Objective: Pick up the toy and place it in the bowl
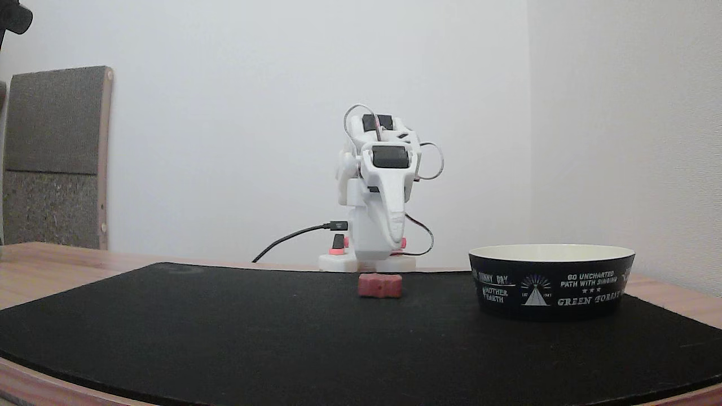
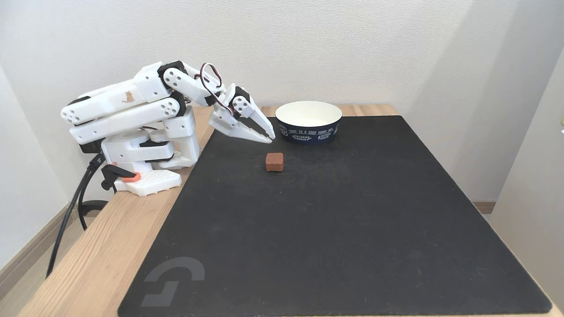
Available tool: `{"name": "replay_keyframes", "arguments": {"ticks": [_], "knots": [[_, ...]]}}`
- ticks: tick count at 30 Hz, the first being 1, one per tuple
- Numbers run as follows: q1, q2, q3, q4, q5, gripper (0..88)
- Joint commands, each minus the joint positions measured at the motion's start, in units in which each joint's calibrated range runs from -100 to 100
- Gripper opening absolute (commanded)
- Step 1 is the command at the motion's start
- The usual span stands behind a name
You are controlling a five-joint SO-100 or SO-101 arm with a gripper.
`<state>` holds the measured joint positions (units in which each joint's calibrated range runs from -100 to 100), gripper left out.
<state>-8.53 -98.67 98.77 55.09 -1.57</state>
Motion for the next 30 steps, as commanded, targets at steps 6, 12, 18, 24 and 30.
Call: {"name": "replay_keyframes", "arguments": {"ticks": [6, 12, 18, 24, 30], "knots": [[0.0, -0.8, 0.7, -1.4, 0.3, 16.1], [0.2, -0.7, 0.6, -1.4, 0.0, 42.5], [0.5, 4.6, -2.4, -0.7, -0.2, 42.5], [0.4, 34.8, -18.8, -0.6, -0.2, 42.5], [-0.2, 55.1, -29.4, 0.9, -3.8, 42.5]]}}
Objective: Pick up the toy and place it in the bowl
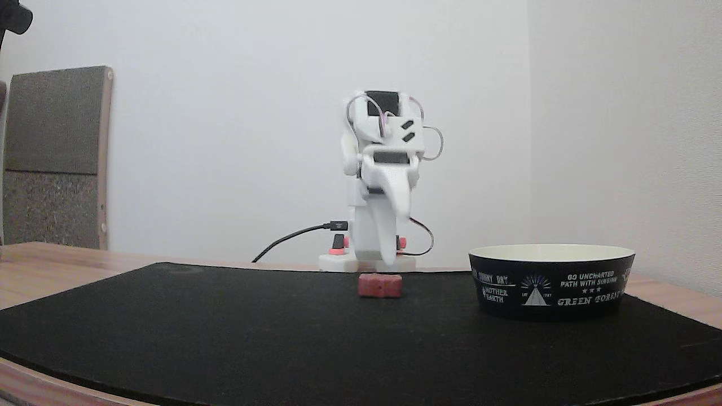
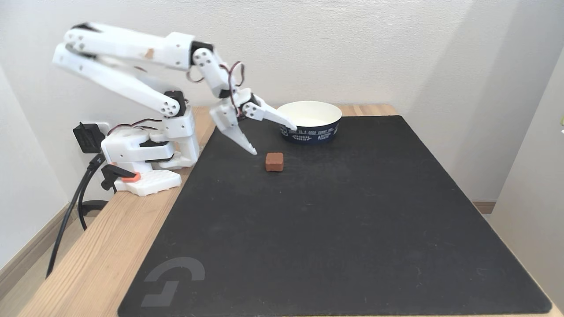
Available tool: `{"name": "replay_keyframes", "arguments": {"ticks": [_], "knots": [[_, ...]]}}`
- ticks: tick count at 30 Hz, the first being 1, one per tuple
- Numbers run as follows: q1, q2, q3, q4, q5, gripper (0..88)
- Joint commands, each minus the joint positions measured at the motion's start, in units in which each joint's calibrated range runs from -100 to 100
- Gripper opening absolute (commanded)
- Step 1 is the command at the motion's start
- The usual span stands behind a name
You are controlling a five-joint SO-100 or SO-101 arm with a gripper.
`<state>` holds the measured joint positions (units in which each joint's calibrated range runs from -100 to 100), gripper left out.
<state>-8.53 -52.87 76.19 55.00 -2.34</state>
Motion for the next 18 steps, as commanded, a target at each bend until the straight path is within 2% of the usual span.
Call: {"name": "replay_keyframes", "arguments": {"ticks": [1, 11, 18], "knots": [[-0.4, 12.4, -9.3, 3.3, -5.0, 42.5], [-0.4, 31.7, -29.3, 16.3, -5.7, 42.5], [0.0, 42.1, -33.8, 16.9, -5.7, 42.5]]}}
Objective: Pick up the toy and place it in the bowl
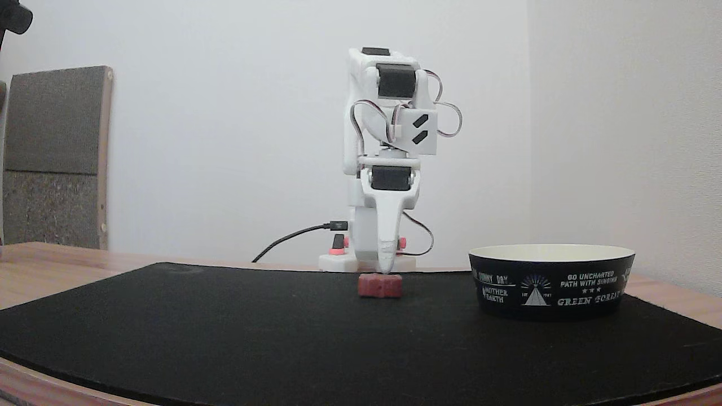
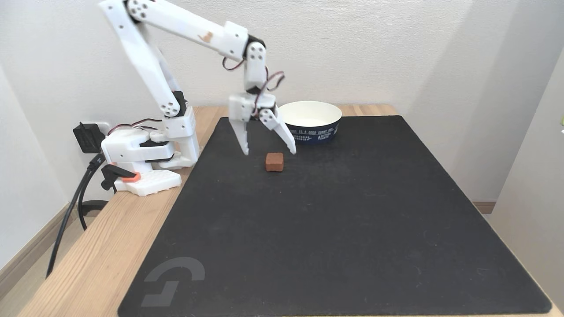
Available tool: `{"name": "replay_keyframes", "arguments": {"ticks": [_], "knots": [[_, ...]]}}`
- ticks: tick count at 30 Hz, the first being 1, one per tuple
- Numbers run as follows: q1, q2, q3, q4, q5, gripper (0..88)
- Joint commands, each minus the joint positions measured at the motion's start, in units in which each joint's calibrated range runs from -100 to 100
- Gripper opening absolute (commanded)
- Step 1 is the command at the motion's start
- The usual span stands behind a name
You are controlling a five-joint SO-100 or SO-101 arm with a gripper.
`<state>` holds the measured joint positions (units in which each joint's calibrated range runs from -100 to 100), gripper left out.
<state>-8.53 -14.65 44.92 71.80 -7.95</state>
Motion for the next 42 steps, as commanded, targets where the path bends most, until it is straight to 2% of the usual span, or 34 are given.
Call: {"name": "replay_keyframes", "arguments": {"ticks": [1, 11, 17, 19, 20, 24, 31, 36, 42], "knots": [[0.0, 5.4, -2.5, -0.1, 0.2, 42.5], [0.4, 11.2, -3.6, -7.7, 0.4, 42.5], [0.4, 10.7, -3.3, -8.6, 0.4, 41.3], [0.4, 10.5, -3.2, -9.4, 0.4, 35.5], [0.5, 10.4, -3.1, -10.7, 0.4, 25.7], [0.5, 10.4, -3.1, -11.2, 0.4, 2.8], [0.5, 8.4, -2.9, -11.2, 0.3, 4.0], [0.5, -1.1, 0.9, -13.8, 0.4, 4.0], [-0.5, -5.4, -4.4, -13.0, 0.4, 2.2]]}}
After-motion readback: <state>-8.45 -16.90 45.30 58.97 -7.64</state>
